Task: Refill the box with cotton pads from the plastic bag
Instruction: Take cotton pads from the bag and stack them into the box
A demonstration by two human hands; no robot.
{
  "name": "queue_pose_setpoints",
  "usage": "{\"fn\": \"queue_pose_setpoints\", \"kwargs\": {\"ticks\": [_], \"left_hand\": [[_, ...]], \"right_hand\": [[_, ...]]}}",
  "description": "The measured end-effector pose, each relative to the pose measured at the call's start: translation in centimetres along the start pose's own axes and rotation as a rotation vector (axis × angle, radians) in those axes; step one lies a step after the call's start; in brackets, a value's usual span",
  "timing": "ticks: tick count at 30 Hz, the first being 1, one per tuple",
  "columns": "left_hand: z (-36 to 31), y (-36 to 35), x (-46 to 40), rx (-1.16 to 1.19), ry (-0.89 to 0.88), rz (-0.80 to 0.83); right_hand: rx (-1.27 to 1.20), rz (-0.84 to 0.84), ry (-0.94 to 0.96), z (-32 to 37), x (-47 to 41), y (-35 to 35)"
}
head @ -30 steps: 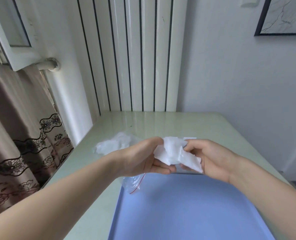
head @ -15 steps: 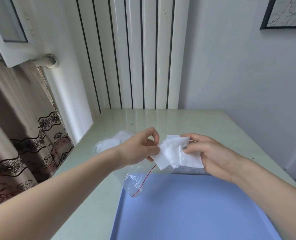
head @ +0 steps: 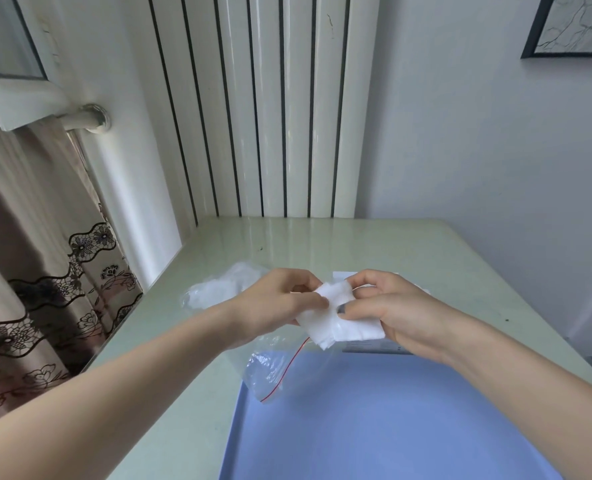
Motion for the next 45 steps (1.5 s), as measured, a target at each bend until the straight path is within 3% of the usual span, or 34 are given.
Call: {"fn": "queue_pose_setpoints", "kwargs": {"ticks": [9, 13, 16, 19, 24, 30, 35, 40, 45], "left_hand": [[0.5, 0.5, -0.6, -0.145, -0.080, -0.064], [0.4, 0.2, -1.0, -0.203, -0.116, -0.043], [0.4, -0.3, -1.4, -0.187, -0.109, -0.028], [0.4, -1.1, -1.7, -0.092, -0.066, -0.006], [0.4, -2.3, -2.1, 0.131, 0.015, 0.000], [0.5, -2.5, -2.8, -0.081, -0.064, -0.014], [0.1, -3.3, -3.5, -0.103, -0.102, -0.034], [0.3, -4.6, -4.6, -0.081, -0.067, -0.068], [0.4, -6.9, -5.3, -0.114, 0.002, -0.057]], "right_hand": [[0.092, -0.114, -0.155, -1.6, 0.8, 1.8], [0.012, -0.214, -0.065, -1.0, 1.2, 3.7], [-0.053, -0.165, 0.035, 0.2, 1.2, 3.4], [0.055, -0.141, 0.048, 0.7, 0.8, 2.3], [0.241, -0.299, 0.003, 0.4, 0.1, 1.8], [0.285, -0.343, -0.038, -0.5, -0.2, 2.7], [0.376, -0.408, -0.041, -1.3, -0.1, 3.9], [0.132, -0.332, -0.119, -1.3, -0.9, 3.1], [0.149, -0.375, -0.134, -1.6, -1.5, 2.5]]}}
Point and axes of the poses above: each hand's wrist, its own x-axis away from the middle knuckle, its own y-axis out of the back of the hand, z = x × y, the point moved 3 cm from there along -x, towards the middle knuckle, and after that the axes turned 15 degrees about x, right-handed, at the moved point
